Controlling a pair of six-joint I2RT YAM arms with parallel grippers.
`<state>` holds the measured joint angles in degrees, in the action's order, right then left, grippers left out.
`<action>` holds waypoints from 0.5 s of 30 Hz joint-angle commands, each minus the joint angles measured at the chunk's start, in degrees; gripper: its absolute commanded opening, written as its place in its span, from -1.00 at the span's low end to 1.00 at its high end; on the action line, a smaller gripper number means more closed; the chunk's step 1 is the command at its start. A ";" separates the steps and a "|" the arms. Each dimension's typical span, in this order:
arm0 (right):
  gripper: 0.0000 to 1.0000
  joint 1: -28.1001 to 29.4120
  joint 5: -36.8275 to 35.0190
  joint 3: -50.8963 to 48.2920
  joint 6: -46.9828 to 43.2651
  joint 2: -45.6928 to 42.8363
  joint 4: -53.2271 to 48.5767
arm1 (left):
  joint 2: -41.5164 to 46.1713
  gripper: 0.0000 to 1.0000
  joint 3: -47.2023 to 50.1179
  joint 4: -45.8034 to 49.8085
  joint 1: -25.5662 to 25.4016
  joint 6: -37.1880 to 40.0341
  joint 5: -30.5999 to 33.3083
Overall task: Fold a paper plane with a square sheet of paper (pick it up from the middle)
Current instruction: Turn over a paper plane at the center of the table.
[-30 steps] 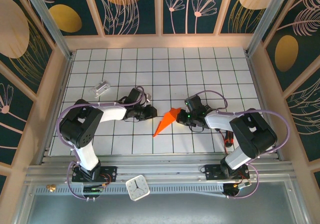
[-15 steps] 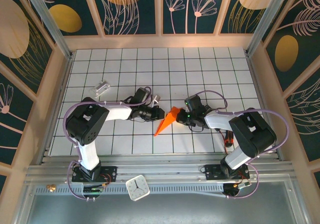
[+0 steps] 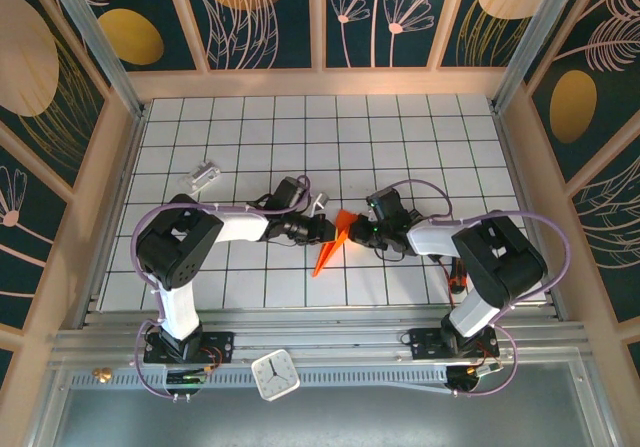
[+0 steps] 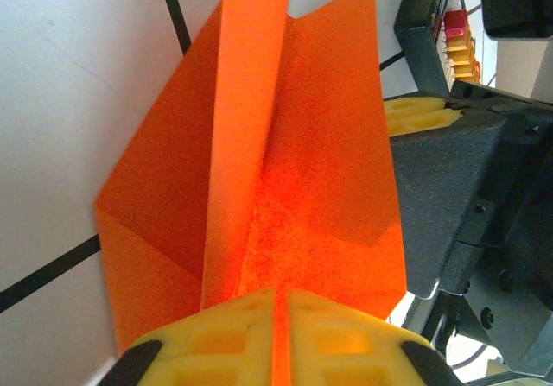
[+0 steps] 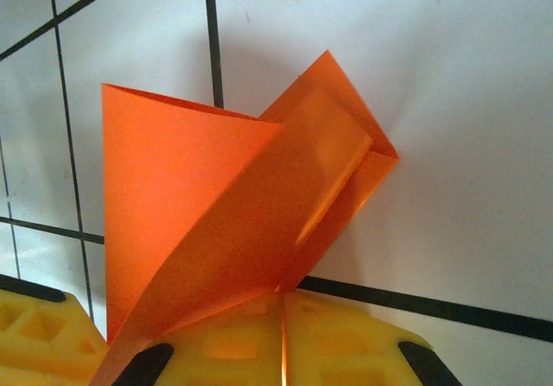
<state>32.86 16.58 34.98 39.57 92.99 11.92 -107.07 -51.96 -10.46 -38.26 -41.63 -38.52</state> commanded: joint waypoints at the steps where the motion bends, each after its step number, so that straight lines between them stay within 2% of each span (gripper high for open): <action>1: -0.78 -0.12 2.01 1.06 0.09 4.09 7.17 | 0.02 -0.83 -1.08 -0.15 -0.07 0.10 1.08; 5: -0.71 -1.17 3.92 1.32 -1.63 3.77 6.65 | 1.17 -1.00 -0.82 0.86 -0.09 -0.96 4.66; 10: -0.61 -4.00 7.10 -0.17 -4.12 -0.56 2.58 | 3.70 -1.00 1.96 -1.25 -0.44 -4.58 7.72; 15: -0.53 -6.79 12.27 -4.59 -0.46 -6.43 3.46 | 4.93 -1.00 3.46 -2.61 -1.01 -6.27 8.53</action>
<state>27.27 24.93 32.95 37.74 90.48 14.31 -103.74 -49.39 -10.72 -38.68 -45.78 -31.20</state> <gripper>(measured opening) 0.226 0.056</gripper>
